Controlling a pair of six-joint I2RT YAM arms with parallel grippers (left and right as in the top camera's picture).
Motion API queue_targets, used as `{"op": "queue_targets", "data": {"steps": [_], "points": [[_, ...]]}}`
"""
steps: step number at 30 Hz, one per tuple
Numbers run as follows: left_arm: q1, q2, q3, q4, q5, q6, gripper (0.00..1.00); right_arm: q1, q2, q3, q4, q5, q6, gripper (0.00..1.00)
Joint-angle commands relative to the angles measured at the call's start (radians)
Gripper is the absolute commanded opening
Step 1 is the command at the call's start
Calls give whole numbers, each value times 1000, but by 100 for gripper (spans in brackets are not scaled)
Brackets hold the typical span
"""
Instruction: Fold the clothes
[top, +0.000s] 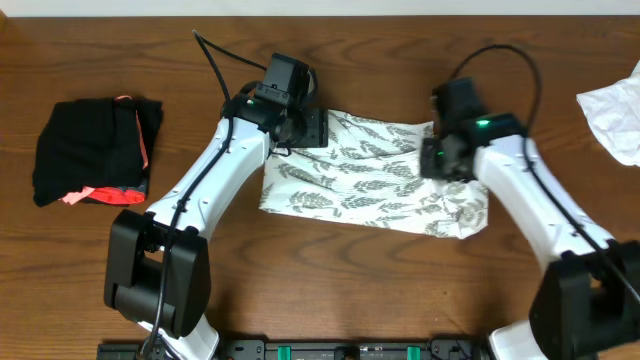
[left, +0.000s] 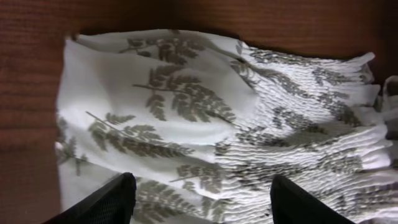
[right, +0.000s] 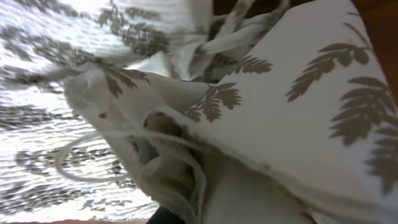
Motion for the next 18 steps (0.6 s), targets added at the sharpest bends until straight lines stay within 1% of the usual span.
{"op": "queue_targets", "data": {"steps": [1,7,9,12,18], "points": [[0,6,4,-10,-8,17,70,50,48,3,0,66,76,2],[0,6,4,-14,-8,17,70,71,101,3,-6,68,74,9],[0,6,4,-16,-8,17,70,71,100,4,10,68,43,15],[0,6,4,-18,-8,17,70,71,99,7,26,66,11,19],[-22,6,4,-18,-8,17,70,74,99,8,47,2,8,23]]}}
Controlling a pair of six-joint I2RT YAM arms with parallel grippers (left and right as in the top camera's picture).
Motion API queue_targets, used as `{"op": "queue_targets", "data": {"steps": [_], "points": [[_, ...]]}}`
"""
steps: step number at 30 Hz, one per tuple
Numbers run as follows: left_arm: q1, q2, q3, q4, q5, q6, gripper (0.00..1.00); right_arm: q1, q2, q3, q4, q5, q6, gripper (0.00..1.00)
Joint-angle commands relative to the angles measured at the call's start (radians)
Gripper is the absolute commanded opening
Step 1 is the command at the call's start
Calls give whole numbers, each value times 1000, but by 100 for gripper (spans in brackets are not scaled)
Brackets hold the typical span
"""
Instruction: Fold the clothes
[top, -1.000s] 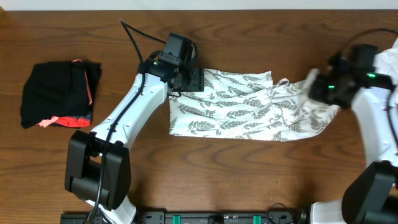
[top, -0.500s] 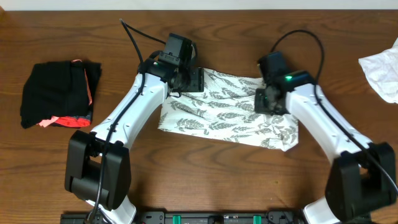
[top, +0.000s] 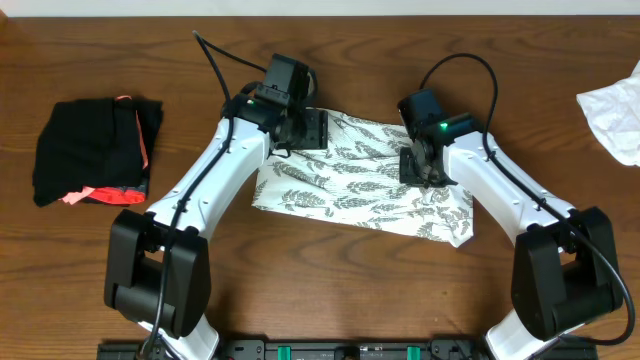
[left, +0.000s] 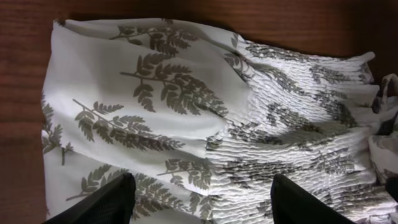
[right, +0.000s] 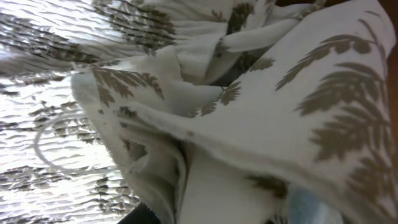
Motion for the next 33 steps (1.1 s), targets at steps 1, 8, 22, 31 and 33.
{"op": "queue_targets", "data": {"steps": [1,8,22,31,33], "points": [[-24,6,4,-2,-8,16,70,10,1,8,18,-57,-31,24],[-75,9,4,9,-9,16,70,21,-24,29,23,-98,-69,25],[-129,9,4,24,-9,16,70,56,-150,71,-5,-104,-185,29],[-141,9,4,24,-87,16,70,-151,-158,47,-238,124,98,25],[-126,9,4,17,-94,15,70,-194,-158,26,-257,124,111,23]]}}
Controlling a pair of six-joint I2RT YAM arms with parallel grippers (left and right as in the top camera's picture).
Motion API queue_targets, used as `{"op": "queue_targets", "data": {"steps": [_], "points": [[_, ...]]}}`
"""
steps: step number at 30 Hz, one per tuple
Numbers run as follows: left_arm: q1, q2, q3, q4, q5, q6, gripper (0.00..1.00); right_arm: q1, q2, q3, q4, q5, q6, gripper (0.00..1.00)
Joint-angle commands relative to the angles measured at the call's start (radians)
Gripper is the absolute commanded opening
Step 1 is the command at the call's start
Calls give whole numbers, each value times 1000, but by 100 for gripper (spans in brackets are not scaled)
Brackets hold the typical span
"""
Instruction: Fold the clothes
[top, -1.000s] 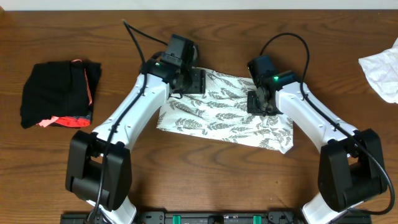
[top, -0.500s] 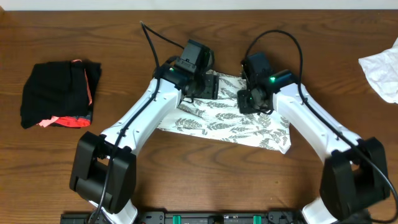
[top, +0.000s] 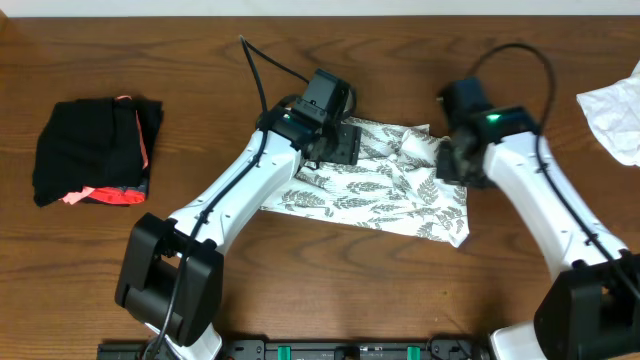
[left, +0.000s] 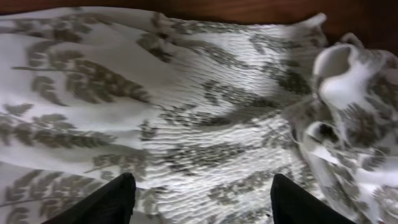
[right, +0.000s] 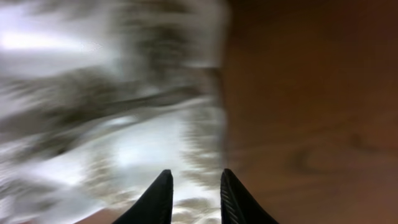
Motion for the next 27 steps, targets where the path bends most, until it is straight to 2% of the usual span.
{"op": "queue_targets", "data": {"steps": [1,5,9,13,17,27], "points": [[29,9,4,-11,-54,7,70,-60,-14,-36,-23,49,78,24],[90,9,4,-35,-53,-26,70,-122,-14,-103,-11,48,97,23],[138,9,4,-58,-53,-24,70,-137,-14,-198,53,-27,24,21],[156,9,4,-72,-53,-24,70,-128,-14,-287,145,-197,-48,20],[156,9,4,-74,-53,-24,70,-105,-14,-300,208,-410,-200,20],[156,9,4,-79,-53,-24,70,-82,-27,-299,267,-423,-249,21]]}}
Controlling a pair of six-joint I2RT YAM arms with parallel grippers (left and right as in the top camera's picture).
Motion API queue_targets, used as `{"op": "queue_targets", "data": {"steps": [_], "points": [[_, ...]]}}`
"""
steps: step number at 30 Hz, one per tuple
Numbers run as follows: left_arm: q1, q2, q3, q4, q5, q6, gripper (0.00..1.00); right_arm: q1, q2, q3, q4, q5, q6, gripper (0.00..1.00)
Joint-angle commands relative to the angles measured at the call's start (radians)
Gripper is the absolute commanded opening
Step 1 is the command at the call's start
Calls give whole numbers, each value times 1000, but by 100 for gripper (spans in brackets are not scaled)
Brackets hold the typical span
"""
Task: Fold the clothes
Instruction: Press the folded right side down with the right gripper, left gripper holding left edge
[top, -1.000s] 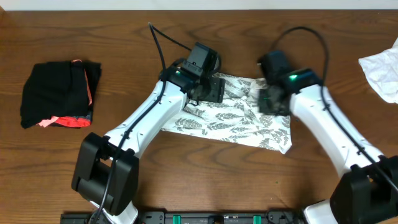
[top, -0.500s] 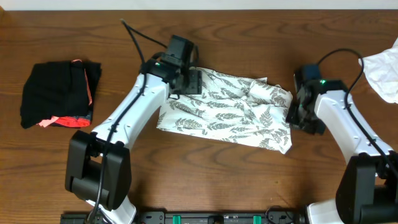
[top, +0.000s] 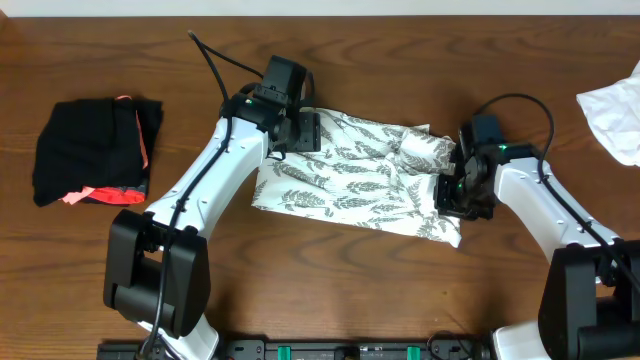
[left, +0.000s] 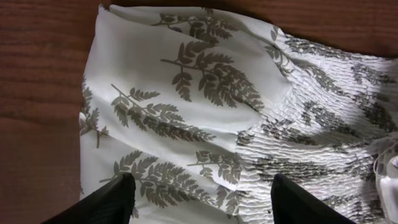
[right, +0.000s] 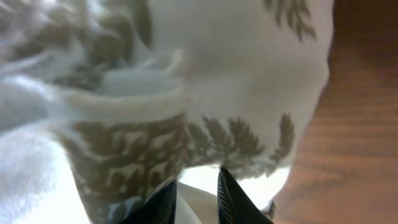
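A white garment with a grey fern print (top: 345, 178) lies spread in the middle of the table, its right end bunched into a raised fold (top: 420, 150). My left gripper (top: 302, 132) hovers open over the garment's upper left part. In the left wrist view its fingers (left: 115, 200) stand wide apart above the flat printed cloth (left: 186, 106). My right gripper (top: 450, 195) is at the garment's lower right edge. In the right wrist view its fingers (right: 231, 198) stand close together with white fabric (right: 249, 68) between them.
A folded black garment with orange trim (top: 95, 150) lies at the far left. A crumpled white cloth (top: 612, 108) sits at the right edge. Bare brown table (top: 330, 280) runs along the front.
My left gripper moved from the garment's top middle back to its upper left part, still open. My right gripper dropped from the upper right end to the lower right edge and now has cloth between its fingers.
My right gripper held the garment's right end at the right, then carried it toward the middle. After that it was back at the right end with nothing between its fingers, leaving a bunched fold. The left gripper stayed open over the top edge throughout.
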Motion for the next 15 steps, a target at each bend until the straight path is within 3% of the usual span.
{"op": "queue_targets", "data": {"steps": [1,7,15], "points": [[0,9,4,-5,-12,-9,70,9,-26,2,28,-74,-83,21],[0,9,3,-8,-11,-9,70,31,-26,2,92,-270,-269,21],[0,9,3,-26,-12,-9,70,126,-22,1,134,-132,-206,22]]}}
